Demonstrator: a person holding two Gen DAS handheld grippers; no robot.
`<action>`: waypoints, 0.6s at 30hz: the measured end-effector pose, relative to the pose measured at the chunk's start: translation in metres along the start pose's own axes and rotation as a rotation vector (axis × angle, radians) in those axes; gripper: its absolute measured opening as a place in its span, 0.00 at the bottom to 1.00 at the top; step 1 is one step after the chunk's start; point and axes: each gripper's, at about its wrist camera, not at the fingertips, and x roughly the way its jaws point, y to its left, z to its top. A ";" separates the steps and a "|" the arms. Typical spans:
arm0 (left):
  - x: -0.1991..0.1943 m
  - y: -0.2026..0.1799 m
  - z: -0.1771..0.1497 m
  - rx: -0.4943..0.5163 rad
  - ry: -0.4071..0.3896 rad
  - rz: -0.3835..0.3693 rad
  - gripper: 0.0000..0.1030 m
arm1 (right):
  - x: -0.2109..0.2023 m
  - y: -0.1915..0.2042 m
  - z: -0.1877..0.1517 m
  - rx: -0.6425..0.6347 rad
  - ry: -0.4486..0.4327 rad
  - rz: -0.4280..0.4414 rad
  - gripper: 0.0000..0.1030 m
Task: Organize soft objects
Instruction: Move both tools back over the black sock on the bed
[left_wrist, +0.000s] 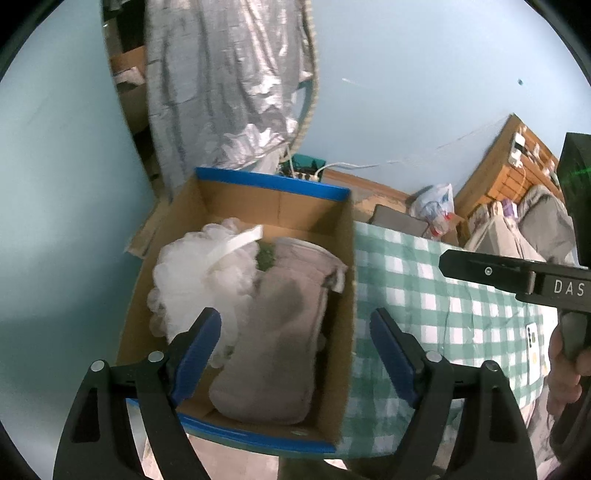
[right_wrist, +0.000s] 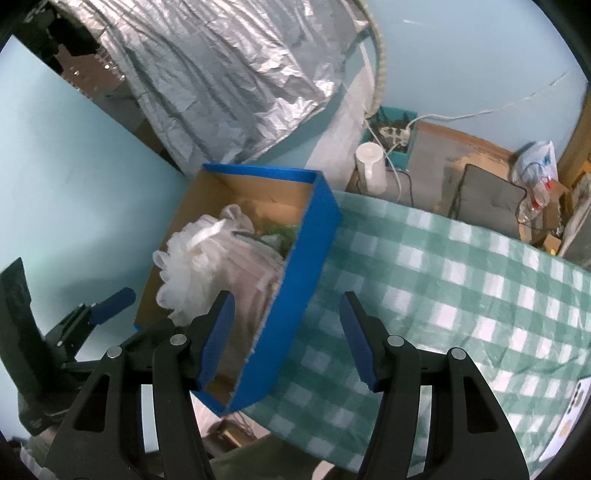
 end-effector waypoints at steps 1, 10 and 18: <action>0.000 -0.004 0.000 0.009 0.000 -0.003 0.83 | -0.002 -0.003 -0.002 0.006 0.000 -0.004 0.58; 0.002 -0.039 -0.002 0.081 0.011 -0.040 0.83 | -0.025 -0.045 -0.026 0.073 -0.008 -0.060 0.58; 0.010 -0.074 -0.007 0.151 0.045 -0.087 0.83 | -0.047 -0.082 -0.048 0.124 -0.017 -0.113 0.59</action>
